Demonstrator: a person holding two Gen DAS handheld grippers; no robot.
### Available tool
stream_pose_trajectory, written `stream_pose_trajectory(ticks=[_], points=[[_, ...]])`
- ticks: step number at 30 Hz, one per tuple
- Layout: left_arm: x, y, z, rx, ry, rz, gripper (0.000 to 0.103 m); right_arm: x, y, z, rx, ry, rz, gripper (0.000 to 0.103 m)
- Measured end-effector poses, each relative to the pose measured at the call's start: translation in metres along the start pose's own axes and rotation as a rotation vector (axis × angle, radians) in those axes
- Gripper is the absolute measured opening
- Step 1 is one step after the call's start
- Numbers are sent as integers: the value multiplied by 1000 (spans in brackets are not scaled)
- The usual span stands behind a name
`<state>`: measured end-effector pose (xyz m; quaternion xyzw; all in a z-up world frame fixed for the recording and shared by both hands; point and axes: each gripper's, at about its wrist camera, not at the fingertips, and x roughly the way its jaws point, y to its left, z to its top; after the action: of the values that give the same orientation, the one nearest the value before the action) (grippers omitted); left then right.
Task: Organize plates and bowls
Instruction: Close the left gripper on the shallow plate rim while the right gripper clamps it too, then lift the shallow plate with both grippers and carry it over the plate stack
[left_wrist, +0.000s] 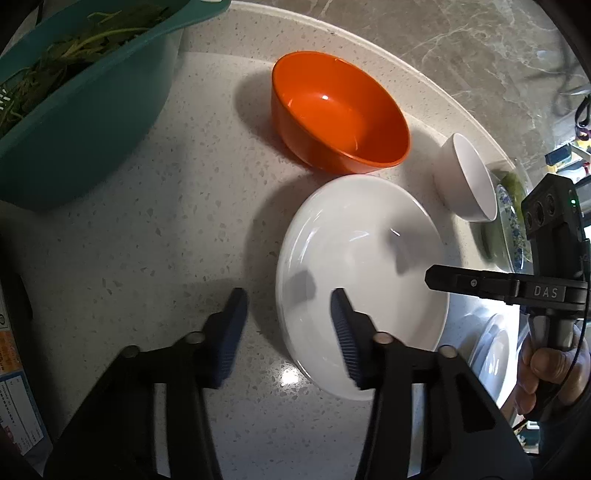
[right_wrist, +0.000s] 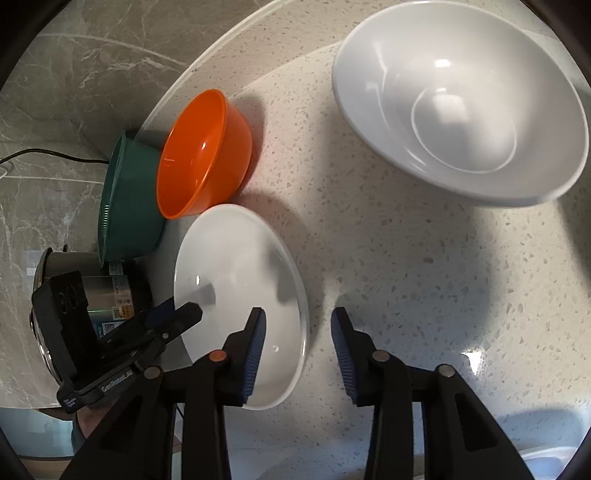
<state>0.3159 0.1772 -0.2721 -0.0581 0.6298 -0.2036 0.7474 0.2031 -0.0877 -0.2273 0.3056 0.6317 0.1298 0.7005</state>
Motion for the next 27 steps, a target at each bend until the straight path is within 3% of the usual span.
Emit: stream_pose_trajectory(ticks=[8,13,27], points=[[0,1,-6,6,-5,14,26,2,4,1,-10,12,-3,35],[1,6,-7,5,-2,-19,8,6,7,0,-16,18,3,22],[0,1,-8,32,-11,-4,8,6,15,-3,-64,11,-38,20]])
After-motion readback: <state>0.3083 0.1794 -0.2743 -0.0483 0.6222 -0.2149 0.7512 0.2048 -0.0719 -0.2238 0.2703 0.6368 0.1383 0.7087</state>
